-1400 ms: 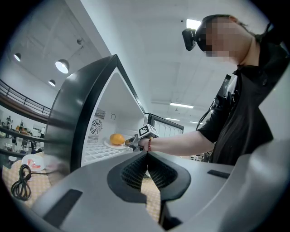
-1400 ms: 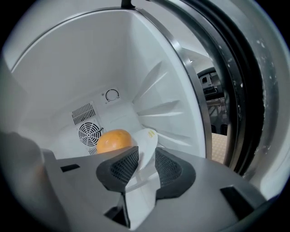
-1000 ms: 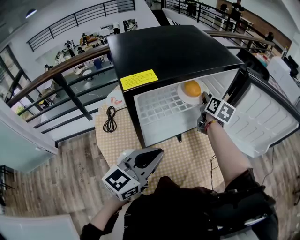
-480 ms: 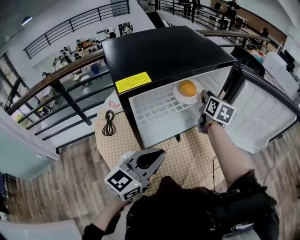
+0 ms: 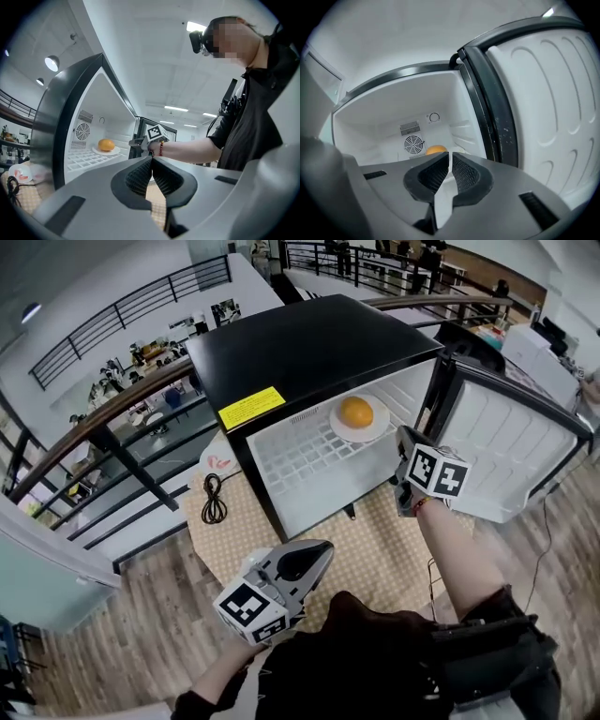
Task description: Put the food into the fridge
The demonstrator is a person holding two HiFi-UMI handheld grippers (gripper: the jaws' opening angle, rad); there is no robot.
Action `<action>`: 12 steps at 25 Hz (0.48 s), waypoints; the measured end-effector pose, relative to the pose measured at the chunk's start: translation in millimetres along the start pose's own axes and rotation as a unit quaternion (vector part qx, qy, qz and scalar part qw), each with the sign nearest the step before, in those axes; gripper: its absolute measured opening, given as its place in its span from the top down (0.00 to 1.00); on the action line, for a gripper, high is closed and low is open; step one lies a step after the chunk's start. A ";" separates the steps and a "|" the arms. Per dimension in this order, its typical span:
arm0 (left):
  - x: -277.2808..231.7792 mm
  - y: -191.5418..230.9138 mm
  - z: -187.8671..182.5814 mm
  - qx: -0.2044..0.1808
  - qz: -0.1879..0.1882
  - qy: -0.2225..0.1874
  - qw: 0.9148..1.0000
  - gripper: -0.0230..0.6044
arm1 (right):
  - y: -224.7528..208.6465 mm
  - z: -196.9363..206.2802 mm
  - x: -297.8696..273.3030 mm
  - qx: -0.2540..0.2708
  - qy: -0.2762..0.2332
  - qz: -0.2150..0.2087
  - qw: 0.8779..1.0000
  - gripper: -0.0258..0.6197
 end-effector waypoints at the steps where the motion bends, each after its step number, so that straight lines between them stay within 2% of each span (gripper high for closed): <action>1: 0.8 -2.4 0.7 0.001 0.007 0.000 1.000 0.94 | 4.4 8.6 9.5 -0.007 0.004 -0.010 1.000 0.91; 8: -1.2 -21.9 16.6 0.007 0.073 0.005 0.997 0.94 | 35.3 79.2 95.7 -0.044 0.062 -0.044 0.996 0.91; 12: -2.6 -31.9 36.7 0.014 0.089 0.018 0.996 0.94 | 50.1 95.9 135.0 0.038 0.076 -0.043 0.995 0.91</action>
Point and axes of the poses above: the fingertips, and each gripper's own axes: x backward along the fingers, y to its left, z out of its underside, the point moved 1 cm from there along x, backward along the fingers, and after that the axes turned 8 degrees about x, right-handed, at the moved point
